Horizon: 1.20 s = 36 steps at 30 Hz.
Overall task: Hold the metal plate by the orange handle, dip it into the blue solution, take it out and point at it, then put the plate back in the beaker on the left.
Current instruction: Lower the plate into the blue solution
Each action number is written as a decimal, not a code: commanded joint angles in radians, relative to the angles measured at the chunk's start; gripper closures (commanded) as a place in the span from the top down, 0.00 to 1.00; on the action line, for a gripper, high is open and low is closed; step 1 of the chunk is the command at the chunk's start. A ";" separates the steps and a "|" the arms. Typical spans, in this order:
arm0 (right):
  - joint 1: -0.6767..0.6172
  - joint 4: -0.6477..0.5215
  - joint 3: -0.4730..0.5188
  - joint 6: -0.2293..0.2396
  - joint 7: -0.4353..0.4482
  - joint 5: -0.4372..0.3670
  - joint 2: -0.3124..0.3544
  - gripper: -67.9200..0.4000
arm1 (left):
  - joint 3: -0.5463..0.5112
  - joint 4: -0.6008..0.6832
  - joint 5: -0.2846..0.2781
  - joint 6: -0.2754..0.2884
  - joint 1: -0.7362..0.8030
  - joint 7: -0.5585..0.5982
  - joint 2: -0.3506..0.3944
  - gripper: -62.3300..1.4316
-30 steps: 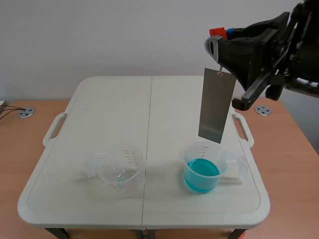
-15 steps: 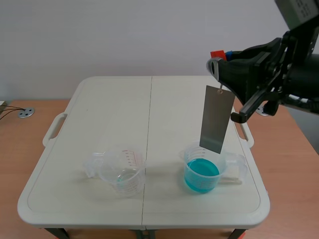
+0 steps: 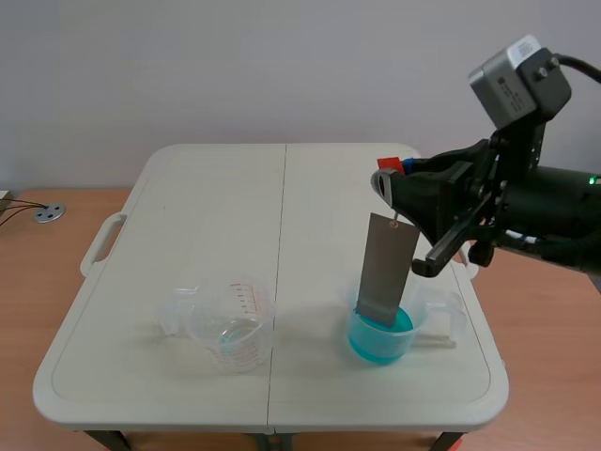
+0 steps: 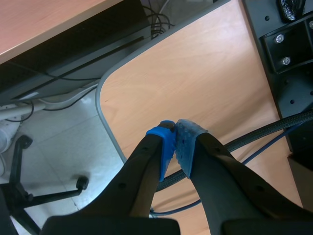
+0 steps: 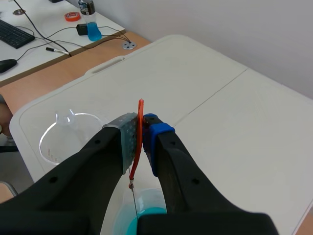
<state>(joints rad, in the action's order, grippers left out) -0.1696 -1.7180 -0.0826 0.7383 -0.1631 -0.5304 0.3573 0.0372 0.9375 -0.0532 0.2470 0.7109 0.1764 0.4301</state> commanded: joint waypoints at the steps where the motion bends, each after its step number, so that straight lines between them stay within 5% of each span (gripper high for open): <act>1: 0.012 0.009 -0.005 0.007 0.021 -0.015 0.002 0.02 | 0.002 0.002 -0.005 0.003 0.006 0.007 0.005 0.06; 18: 0.021 0.106 -0.031 0.007 0.023 0.012 0.003 0.02 | 0.002 -0.010 -0.006 0.003 0.001 0.007 0.005 0.06; 36: 0.020 0.111 -0.031 0.007 0.023 0.156 0.003 0.02 | 0.002 -0.010 -0.006 0.003 0.001 0.007 0.005 0.06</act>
<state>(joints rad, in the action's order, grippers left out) -0.1638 -1.5990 -0.1135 0.7380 -0.1390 -0.3813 0.3569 0.0372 0.9154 -0.0532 0.2466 0.7055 0.1761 0.4301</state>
